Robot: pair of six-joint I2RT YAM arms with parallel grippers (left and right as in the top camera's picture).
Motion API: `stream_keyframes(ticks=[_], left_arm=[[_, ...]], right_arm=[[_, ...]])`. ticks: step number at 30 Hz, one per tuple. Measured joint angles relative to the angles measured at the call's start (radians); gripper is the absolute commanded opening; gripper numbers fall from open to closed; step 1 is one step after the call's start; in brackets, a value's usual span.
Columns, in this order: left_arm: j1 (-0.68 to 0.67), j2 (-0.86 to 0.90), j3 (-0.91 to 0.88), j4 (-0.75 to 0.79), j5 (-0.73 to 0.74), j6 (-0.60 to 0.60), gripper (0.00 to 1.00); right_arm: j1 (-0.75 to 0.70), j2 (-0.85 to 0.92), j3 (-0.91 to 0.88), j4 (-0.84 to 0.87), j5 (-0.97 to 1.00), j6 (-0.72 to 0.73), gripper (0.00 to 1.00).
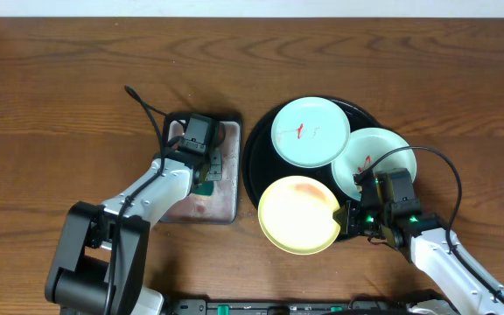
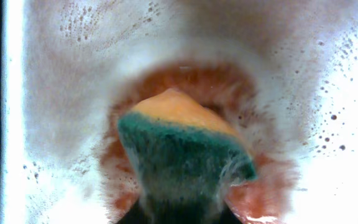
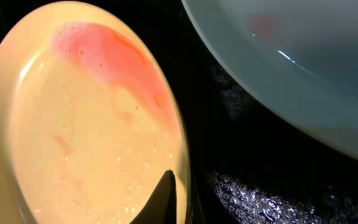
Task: Clean dirty plates on tray and stack at the side
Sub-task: 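Return the sponge to the tray and release it with the left gripper, then lift the yellow plate off the black tray with the right gripper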
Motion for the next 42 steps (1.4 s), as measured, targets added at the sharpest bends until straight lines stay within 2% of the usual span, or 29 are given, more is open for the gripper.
stream_keyframes(ticks=[4, 5, 6, 7, 8, 10, 13, 17, 24, 27, 37, 42], left_arm=[[0.0, 0.0, 0.0, -0.002, 0.0, 0.0, 0.08], [0.0, 0.0, 0.0, -0.003, 0.0, 0.001, 0.17], [0.0, -0.003, 0.0, -0.004, 0.002, 0.001, 0.46], [0.0, -0.007, 0.0, -0.006, 0.005, 0.001, 0.63], [0.0, -0.016, 0.0, -0.009, 0.008, 0.002, 0.72], [0.0, -0.048, 0.0, -0.023, 0.021, 0.002, 0.79], [0.0, -0.137, 0.0, -0.069, 0.042, -0.006, 0.81], [0.0, -0.229, 0.002, -0.191, 0.061, -0.031, 0.81], [0.0, -0.234, 0.002, -0.345, 0.076, -0.09, 0.82], [0.0, -0.234, 0.002, -0.352, 0.079, -0.105, 0.82], [0.0, -0.234, 0.002, -0.354, 0.079, -0.108, 0.82], [0.0, -0.234, 0.002, -0.355, 0.079, -0.108, 0.82]], right_arm=[[0.0, 0.0, 0.0, 0.0, 0.0, 0.0, 0.08], [0.0, 0.0, 0.0, 0.0, 0.0, 0.0, 0.08], [0.0, 0.0, 0.0, 0.0, 0.001, 0.0, 0.07], [0.0, 0.0, 0.0, 0.001, 0.001, 0.0, 0.08], [0.0, 0.0, 0.0, 0.003, 0.001, 0.0, 0.08], [0.0, 0.0, 0.0, 0.008, 0.001, 0.0, 0.09], [0.0, 0.0, 0.0, 0.014, 0.001, 0.0, 0.13], [0.0, 0.0, 0.0, 0.017, 0.001, 0.0, 0.14], [0.0, 0.0, 0.0, -0.024, -0.005, 0.001, 0.09], [0.0, 0.0, 0.0, -0.03, -0.009, 0.003, 0.01], [0.0, -0.002, 0.0, 0.012, -0.01, 0.01, 0.01], [0.0, -0.035, 0.041, -0.031, 0.037, -0.024, 0.01]])
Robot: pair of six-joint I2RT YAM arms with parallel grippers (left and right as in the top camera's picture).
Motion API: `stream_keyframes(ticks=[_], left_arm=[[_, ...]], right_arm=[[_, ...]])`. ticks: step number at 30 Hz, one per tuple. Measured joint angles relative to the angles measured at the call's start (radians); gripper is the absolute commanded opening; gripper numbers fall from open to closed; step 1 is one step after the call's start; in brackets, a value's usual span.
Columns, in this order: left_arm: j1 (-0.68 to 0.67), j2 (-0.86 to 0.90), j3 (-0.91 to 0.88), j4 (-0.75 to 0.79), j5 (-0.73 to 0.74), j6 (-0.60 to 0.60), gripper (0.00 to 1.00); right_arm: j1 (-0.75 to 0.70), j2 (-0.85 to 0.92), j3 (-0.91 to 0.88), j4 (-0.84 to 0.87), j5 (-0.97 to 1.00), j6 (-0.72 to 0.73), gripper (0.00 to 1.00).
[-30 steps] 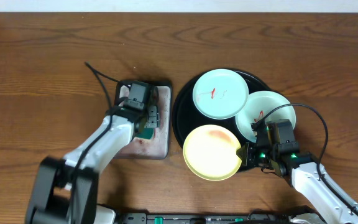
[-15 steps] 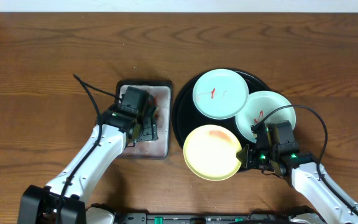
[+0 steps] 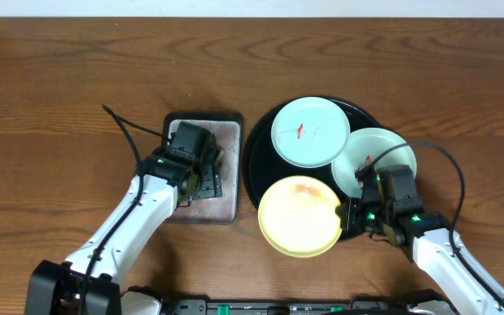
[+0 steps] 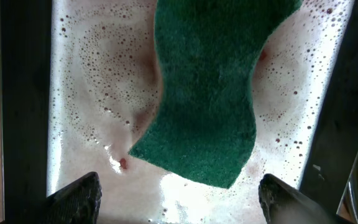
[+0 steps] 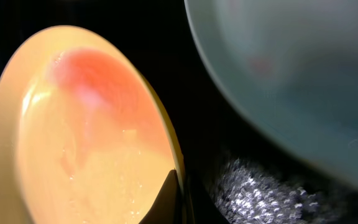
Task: Clean dirty plates on tray and stack at the side
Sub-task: 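Lift the yellow plate off the black tray with the right gripper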
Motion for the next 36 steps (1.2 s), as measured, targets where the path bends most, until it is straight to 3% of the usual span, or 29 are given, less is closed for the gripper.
stream_keyframes(ticks=[14, 23, 36], left_arm=[[0.0, 0.0, 0.0, 0.0, 0.0, 0.0, 0.82], [0.0, 0.0, 0.0, 0.0, 0.0, -0.002, 0.82], [0.0, 0.0, 0.0, 0.0, 0.0, -0.003, 0.82]], right_arm=[[0.029, -0.04, 0.254, -0.141, 0.423, -0.119, 0.01], [0.261, -0.04, 0.311, -0.106, 0.766, -0.24, 0.01], [0.618, -0.04, 0.317, 0.109, 1.184, -0.593, 0.01]])
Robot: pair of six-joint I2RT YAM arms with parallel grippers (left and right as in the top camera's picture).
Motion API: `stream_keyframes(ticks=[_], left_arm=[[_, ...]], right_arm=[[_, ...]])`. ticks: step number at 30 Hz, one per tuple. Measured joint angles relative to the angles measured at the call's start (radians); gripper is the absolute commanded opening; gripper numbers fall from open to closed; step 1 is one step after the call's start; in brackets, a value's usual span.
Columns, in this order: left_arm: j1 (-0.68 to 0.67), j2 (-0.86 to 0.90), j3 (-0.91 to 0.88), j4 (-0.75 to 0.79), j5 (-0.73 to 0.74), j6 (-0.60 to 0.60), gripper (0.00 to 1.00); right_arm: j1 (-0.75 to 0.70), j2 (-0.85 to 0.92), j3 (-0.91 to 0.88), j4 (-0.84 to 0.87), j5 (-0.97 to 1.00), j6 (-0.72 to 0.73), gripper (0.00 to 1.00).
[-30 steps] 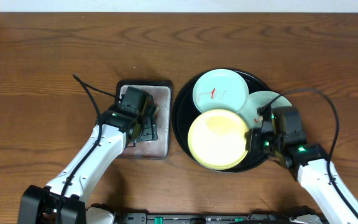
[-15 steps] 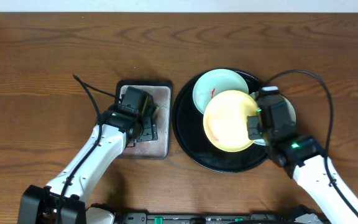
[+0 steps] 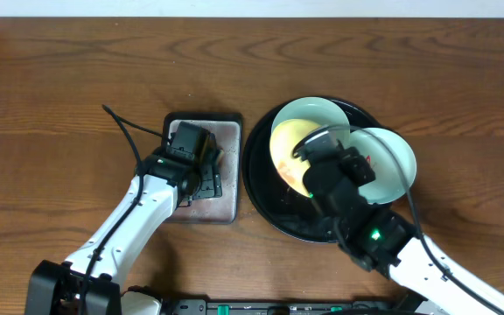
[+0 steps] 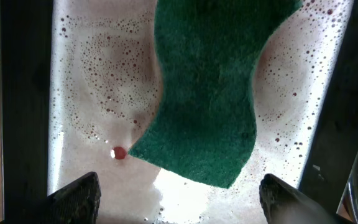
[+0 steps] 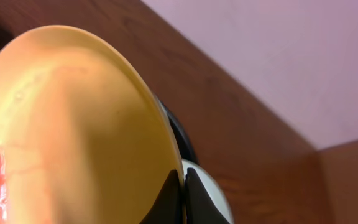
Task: Clean dirty plates on tray and stack at the side
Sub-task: 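Lift the yellow plate off the black tray with the right gripper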
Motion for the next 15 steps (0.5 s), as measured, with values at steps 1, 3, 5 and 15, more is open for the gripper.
stream_keyframes(ticks=[1, 3, 5, 15], left_arm=[[0.0, 0.0, 0.0, 0.0, 0.0, 0.0, 0.82], [0.0, 0.0, 0.0, 0.0, 0.0, 0.0, 0.82], [0.0, 0.0, 0.0, 0.0, 0.0, 0.0, 0.82], [0.0, 0.0, 0.0, 0.0, 0.0, 0.0, 0.82]], right_arm=[[0.014, 0.001, 0.0, 0.012, 0.018, -0.023, 0.01], [0.045, 0.004, 0.001, 0.041, 0.056, -0.084, 0.01], [0.063, 0.009, 0.001, 0.059, 0.076, -0.143, 0.01], [0.126, 0.025, 0.002, 0.179, 0.123, -0.398, 0.01]])
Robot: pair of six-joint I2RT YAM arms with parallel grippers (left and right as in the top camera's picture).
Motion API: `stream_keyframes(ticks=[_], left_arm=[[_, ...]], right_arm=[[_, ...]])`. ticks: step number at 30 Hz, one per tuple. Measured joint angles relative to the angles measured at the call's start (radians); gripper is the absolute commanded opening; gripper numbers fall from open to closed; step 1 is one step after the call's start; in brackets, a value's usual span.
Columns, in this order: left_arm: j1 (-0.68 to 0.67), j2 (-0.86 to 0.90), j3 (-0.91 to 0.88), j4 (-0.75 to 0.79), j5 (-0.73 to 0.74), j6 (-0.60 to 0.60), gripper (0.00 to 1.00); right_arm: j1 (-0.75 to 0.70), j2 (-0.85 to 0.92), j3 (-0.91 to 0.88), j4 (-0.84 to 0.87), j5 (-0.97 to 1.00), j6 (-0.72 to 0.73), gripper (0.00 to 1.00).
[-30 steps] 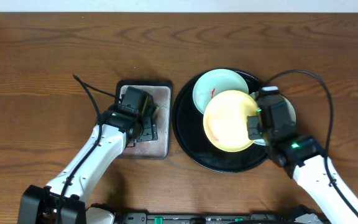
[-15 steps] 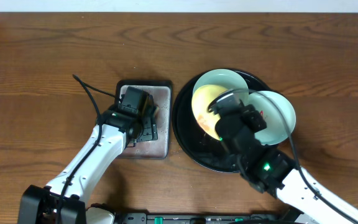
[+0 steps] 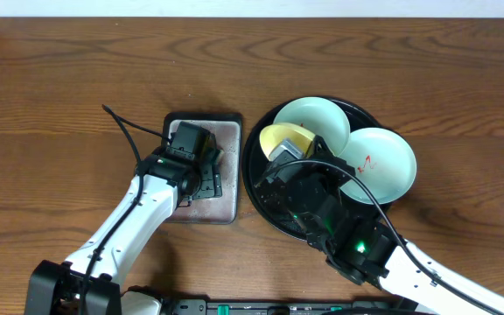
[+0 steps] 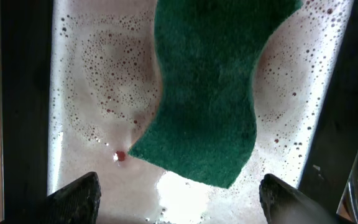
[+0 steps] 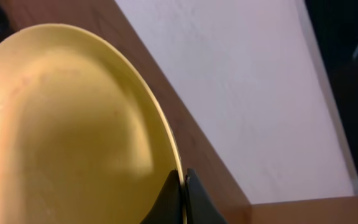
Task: Clean dirty plates on tray and stack at the side
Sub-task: 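Lift the yellow plate off the black tray with the right gripper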
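Observation:
The yellow plate [image 5: 73, 124] stands tilted on edge in the air, with my right gripper [image 5: 182, 186] shut on its rim. In the overhead view the plate [image 3: 280, 138] shows above the round black tray [image 3: 259, 184], partly under the right arm. Two pale green plates lie on the tray, one at the back [image 3: 315, 121] and one at the right [image 3: 379, 164] with red marks. A green sponge [image 4: 210, 87] lies loose in the foamy basin [image 4: 92, 93]. My left gripper [image 4: 179, 199] hangs open just above it, its fingers [image 4: 76, 196] wide apart.
The small dark basin [image 3: 227, 188] of soapy water sits left of the round tray, with the left arm over it. Brown wooden table [image 3: 59, 87] lies all around. A black cable [image 3: 125, 127] loops off the left arm.
My right gripper has tipped the yellow plate steeper and shifted it a little left over the tray. The left gripper and the sponge have not moved.
First my left gripper squeezed the sponge in the foam while my right gripper held the yellow plate's rim low at the tray's front. Then the left gripper was open above the released sponge. The plate was later raised and tilted over the tray, and now stands steeper.

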Motion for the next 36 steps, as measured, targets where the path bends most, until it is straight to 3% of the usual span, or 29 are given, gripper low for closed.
stream_keyframes(ticks=[6, 9, 16, 21, 26, 31, 36], left_arm=[[0.0, 0.0, 0.0, 0.0, 0.0, 0.0, 0.82], [0.0, 0.0, 0.0, 0.0, 0.0, 0.0, 0.82], [0.0, 0.0, 0.0, 0.0, 0.0, 0.0, 0.82], [0.0, 0.0, 0.0, 0.003, 0.0, 0.0, 0.82], [0.0, 0.0, 0.0, 0.004, 0.0, 0.0, 0.82], [0.0, 0.0, 0.0, 0.004, 0.0, 0.0, 0.82], [0.0, 0.0, 0.0, 0.005, 0.0, 0.0, 0.82]], right_arm=[[0.001, 0.0, 0.0, 0.008, 0.006, -0.026, 0.01], [-0.004, 0.0, 0.0, 0.007, 0.007, 0.029, 0.01], [-0.161, 0.0, 0.003, -0.161, -0.095, 0.439, 0.01], [-0.37, 0.002, 0.003, -0.237, -0.331, 0.713, 0.01], [-0.556, 0.002, 0.003, -0.283, -0.629, 0.856, 0.01], [-0.699, 0.002, 0.003, -0.293, -0.816, 0.908, 0.01], [-0.682, 0.002, 0.003, -0.293, -0.864, 0.815, 0.01]])
